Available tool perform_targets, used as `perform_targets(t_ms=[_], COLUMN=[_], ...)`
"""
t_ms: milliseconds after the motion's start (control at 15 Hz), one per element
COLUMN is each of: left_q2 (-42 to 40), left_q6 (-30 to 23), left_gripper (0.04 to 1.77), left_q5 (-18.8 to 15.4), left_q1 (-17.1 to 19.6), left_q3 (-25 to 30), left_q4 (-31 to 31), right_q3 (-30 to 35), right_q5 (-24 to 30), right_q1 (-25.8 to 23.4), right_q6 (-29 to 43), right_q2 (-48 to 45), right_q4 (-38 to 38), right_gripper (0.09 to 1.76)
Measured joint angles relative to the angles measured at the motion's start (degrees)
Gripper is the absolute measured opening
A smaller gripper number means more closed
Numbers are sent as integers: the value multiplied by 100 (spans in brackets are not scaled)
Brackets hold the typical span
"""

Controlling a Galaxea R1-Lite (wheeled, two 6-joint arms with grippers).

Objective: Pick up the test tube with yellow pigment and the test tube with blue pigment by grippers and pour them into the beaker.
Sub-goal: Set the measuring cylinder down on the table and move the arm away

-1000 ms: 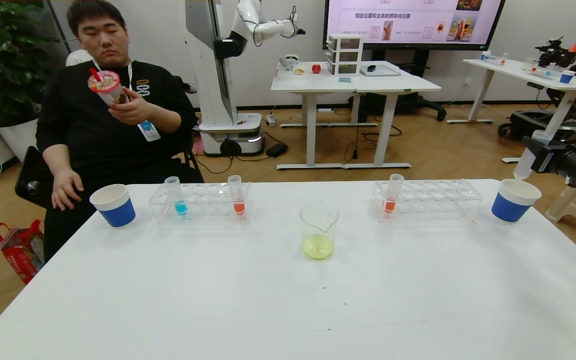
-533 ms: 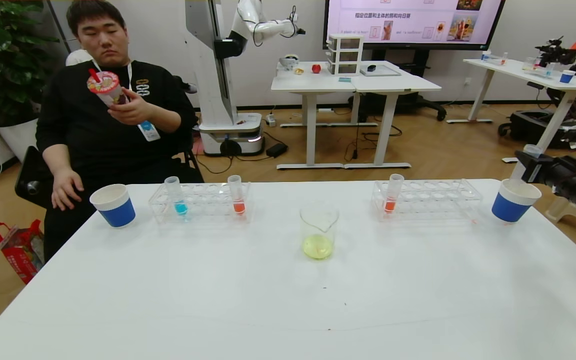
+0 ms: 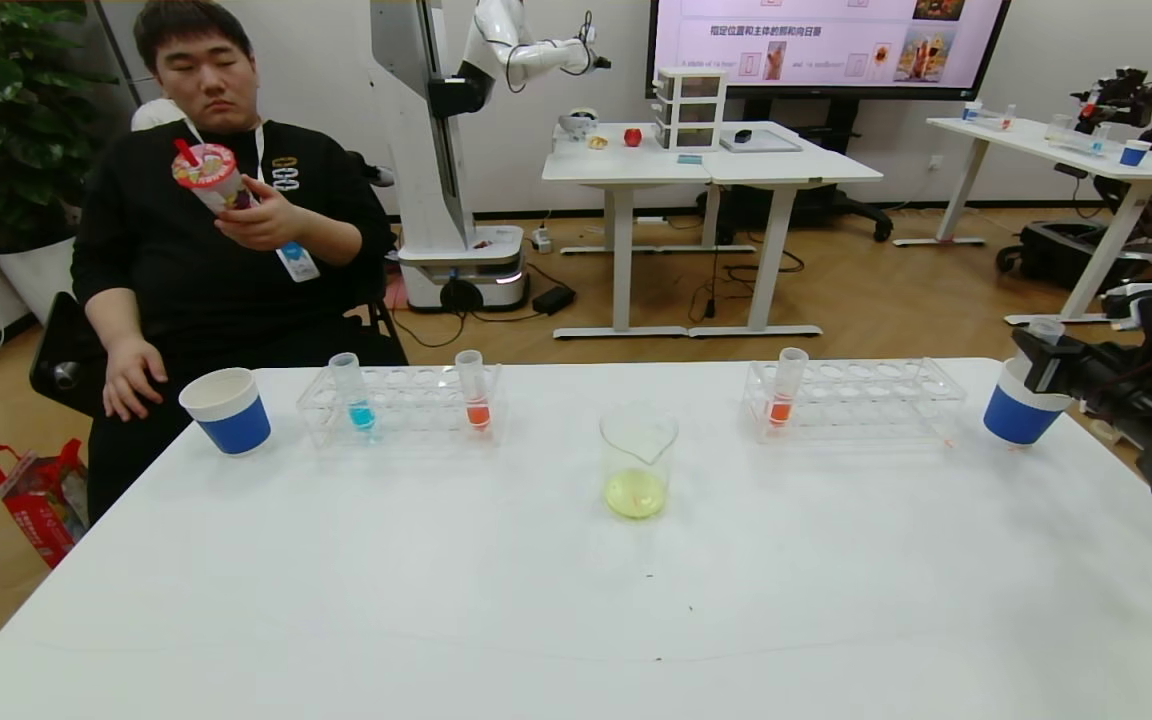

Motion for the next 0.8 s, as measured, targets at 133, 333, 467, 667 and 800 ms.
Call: perform_targets(t_ms=[133, 333, 467, 667, 800], left_q2=[0, 0, 0, 0, 0], left_q6=[0, 2, 0, 0, 0], left_gripper=[175, 175, 175, 175, 175], left_q5=[0, 0, 0, -2, 0], left_q1=[0, 0, 0, 0, 0], left_q3=[0, 0, 0, 0, 0], left_q4=[0, 0, 0, 0, 0], right_q3=[-11, 26, 33, 37, 46], right_q5=[-2, 20, 34, 39, 45], right_q1=[20, 23, 23, 33, 33], right_q6=[-2, -4, -2, 7, 9], right_q2=[44, 56, 56, 55, 67], right_q4=[-4, -23, -85, -202, -395], right_gripper=[51, 51, 65, 161, 174])
